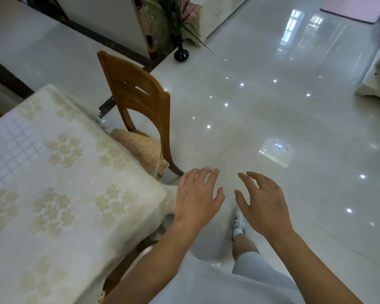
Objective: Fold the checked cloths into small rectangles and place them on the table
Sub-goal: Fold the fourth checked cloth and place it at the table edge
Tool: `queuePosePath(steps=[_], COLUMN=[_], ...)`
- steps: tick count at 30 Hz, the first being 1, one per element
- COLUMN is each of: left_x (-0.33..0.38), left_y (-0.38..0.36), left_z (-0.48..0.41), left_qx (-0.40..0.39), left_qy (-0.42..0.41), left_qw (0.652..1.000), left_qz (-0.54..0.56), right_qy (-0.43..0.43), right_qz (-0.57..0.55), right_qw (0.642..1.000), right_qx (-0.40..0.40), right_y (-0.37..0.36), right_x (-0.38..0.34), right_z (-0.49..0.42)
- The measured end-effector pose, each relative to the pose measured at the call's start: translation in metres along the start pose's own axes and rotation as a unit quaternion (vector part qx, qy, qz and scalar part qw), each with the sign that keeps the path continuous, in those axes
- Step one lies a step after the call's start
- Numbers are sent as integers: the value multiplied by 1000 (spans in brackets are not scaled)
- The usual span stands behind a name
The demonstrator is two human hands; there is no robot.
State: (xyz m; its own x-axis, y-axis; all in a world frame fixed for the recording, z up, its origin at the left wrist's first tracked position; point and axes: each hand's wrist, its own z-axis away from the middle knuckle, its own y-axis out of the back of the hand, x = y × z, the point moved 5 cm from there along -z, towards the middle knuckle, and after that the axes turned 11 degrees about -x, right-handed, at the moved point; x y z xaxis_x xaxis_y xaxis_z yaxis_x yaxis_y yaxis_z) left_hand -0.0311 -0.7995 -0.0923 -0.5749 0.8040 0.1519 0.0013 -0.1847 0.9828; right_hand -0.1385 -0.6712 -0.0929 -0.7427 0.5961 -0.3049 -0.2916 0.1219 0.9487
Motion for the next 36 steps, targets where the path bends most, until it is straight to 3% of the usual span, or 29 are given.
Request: queuePosePath(steps=[6, 17, 27, 36], left_x=[38, 43, 4, -95], left_y=[14, 49, 49, 75], left_z=[-110, -232, -343, -491], left_qx=[-37, 13, 34, 49], left_qy=[42, 136, 171, 204], left_qw=[998, 991, 984, 976], left_qz=[-1, 11, 22, 58], right_qy=[66, 157, 193, 220], right_qz=[-3, 13, 27, 49], right_qw=[998, 987, 980, 973], right_qx=[6, -20, -30, -43], right_y=[39, 74, 72, 73], right_x=[53, 88, 87, 32], right_z=[-110, -264, -393, -572])
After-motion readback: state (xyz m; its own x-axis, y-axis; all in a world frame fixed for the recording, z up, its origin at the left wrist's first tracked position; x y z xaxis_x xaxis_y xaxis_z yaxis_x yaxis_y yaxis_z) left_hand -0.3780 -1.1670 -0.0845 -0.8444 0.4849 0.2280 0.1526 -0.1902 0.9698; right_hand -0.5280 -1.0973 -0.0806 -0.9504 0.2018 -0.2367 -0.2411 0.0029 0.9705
